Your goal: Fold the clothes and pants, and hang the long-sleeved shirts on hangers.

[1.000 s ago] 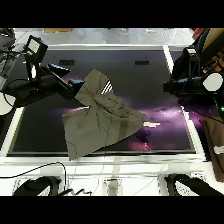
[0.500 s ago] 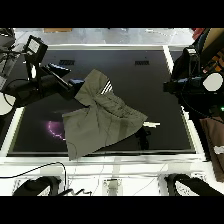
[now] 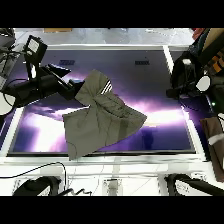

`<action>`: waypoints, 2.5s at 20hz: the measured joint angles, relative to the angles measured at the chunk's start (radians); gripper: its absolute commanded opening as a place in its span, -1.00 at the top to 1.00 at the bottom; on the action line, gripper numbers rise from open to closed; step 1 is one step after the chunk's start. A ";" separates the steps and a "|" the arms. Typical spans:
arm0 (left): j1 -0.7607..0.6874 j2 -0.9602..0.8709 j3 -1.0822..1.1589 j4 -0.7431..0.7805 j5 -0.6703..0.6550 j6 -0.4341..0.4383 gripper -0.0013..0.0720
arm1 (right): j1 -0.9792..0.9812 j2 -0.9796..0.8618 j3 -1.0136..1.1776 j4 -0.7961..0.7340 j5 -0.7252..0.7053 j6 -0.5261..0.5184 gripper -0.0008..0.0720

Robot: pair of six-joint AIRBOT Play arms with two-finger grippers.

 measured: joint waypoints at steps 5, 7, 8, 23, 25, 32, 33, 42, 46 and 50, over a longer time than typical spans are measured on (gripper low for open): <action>0.000 0.000 0.000 -0.033 -0.003 -0.047 -0.94 | -0.136 -0.211 -0.011 0.389 0.126 -0.120 -0.46; 0.000 0.000 0.000 -0.038 -0.003 -0.068 -0.94 | -0.150 -0.285 -0.013 0.476 0.160 -0.138 -0.46; 0.000 0.000 0.000 -0.041 -0.003 -0.080 -0.94 | -0.149 -0.315 -0.013 0.509 0.168 -0.144 -0.45; 0.011 -0.011 0.000 -0.093 -0.007 -0.150 -0.49 | -0.080 -0.536 -0.013 0.640 0.193 -0.200 -0.17; 0.031 -0.029 0.000 -0.091 -0.020 -0.160 -0.49 | -0.079 -0.541 -0.013 0.637 0.212 -0.235 -0.14; 0.171 -0.125 0.000 -0.089 -0.220 -0.217 -0.49 | -0.079 -0.545 -0.015 0.604 0.351 -0.330 -0.14; 0.198 -0.141 0.000 -0.088 -0.257 -0.219 -0.49 | -0.078 -0.544 -0.015 0.605 0.352 -0.335 -0.14; 0.435 -0.265 0.000 -0.080 -0.488 -0.227 -0.51 | -0.020 -0.542 -0.014 0.575 0.372 -0.334 -0.24; 0.498 -0.283 -0.005 -0.019 -0.534 -0.227 -0.50 | -0.012 -0.543 -0.014 0.615 0.249 -0.302 0.59; 0.548 -0.288 -0.056 0.035 -0.557 -0.227 -0.50 | -0.010 -0.544 -0.014 0.682 0.153 -0.303 0.90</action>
